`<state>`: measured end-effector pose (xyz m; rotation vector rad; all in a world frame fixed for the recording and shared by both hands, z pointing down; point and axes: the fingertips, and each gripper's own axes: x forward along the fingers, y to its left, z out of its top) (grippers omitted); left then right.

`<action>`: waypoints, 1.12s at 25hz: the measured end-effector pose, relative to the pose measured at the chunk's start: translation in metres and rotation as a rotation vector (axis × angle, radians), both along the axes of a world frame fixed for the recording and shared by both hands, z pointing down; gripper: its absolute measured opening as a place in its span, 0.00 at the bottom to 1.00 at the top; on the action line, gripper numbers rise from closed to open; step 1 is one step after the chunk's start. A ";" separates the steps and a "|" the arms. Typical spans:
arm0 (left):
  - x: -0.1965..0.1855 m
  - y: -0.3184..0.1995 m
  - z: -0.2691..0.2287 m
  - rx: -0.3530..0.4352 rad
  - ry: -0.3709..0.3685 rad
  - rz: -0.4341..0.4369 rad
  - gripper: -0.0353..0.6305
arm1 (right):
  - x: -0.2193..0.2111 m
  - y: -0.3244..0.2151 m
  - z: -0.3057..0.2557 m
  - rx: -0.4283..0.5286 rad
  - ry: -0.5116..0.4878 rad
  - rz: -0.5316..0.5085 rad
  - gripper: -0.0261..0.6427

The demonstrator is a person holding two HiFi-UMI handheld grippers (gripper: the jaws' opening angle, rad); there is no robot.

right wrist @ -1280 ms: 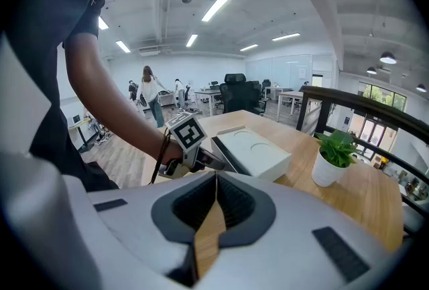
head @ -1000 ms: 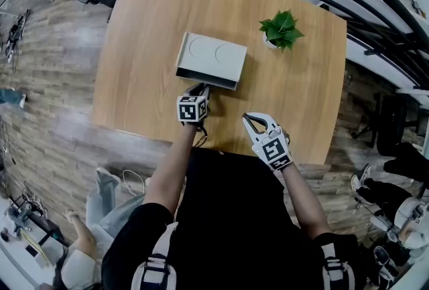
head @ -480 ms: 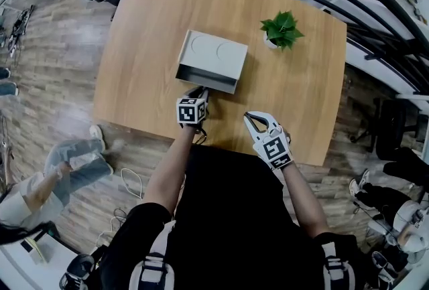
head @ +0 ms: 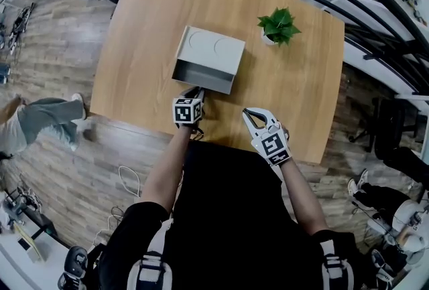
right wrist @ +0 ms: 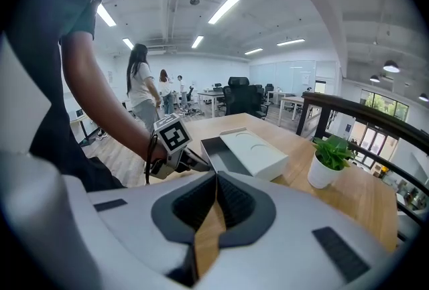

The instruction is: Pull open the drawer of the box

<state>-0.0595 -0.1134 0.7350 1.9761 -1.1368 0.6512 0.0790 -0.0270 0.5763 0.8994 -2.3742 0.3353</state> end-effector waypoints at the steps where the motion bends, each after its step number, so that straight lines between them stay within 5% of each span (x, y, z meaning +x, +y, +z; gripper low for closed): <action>1: 0.000 0.001 0.000 0.000 0.001 -0.006 0.17 | 0.001 0.001 0.000 0.001 0.001 -0.001 0.08; 28: -0.014 0.040 0.000 0.002 -0.021 -0.006 0.18 | -0.013 0.031 0.005 -0.002 -0.003 -0.034 0.08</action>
